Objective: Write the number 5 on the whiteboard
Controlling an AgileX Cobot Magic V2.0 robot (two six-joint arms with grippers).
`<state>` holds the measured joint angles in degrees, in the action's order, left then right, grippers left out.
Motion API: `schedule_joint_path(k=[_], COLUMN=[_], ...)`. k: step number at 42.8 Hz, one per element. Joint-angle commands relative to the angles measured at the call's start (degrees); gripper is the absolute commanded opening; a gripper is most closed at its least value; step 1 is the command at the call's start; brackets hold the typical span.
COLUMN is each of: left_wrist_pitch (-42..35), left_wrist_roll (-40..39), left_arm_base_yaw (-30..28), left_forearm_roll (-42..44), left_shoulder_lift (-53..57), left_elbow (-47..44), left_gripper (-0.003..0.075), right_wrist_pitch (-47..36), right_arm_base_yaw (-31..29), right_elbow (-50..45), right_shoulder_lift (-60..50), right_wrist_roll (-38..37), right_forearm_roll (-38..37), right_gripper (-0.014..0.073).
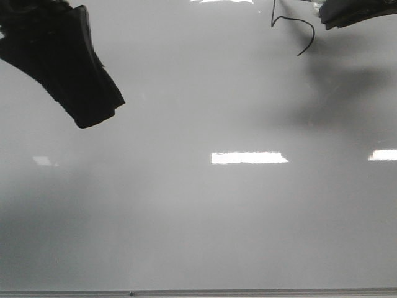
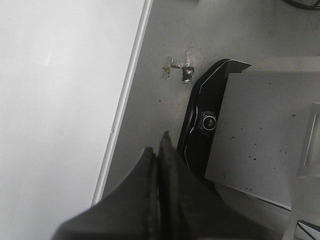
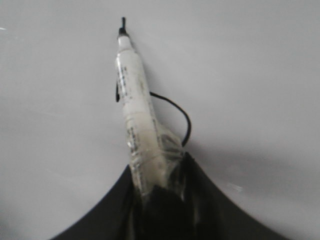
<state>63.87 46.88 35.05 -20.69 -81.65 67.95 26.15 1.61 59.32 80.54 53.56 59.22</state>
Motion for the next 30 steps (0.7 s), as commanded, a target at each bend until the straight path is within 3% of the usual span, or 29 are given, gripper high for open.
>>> schedule_joint_path(k=[1,30], left_wrist_pitch=[-0.96,-1.16], left_wrist_roll=[-0.36,-0.36], left_arm_base_yaw=[0.30,0.30], left_forearm_roll=[-2.01,-2.01], left_shoulder_lift=[2.10,2.10], left_elbow=[1.75,1.75], left_gripper=[-0.0020,-0.0020], right_wrist_pitch=[-0.33,0.95], right_arm_base_yaw=[-0.79,-0.62], right_elbow=[2.25,2.25], right_shoulder_lift=[-1.76,0.41], right_wrist_roll=[0.04,-0.07], right_forearm_roll=[1.90,1.90], right_gripper=[-0.0059,-0.0059])
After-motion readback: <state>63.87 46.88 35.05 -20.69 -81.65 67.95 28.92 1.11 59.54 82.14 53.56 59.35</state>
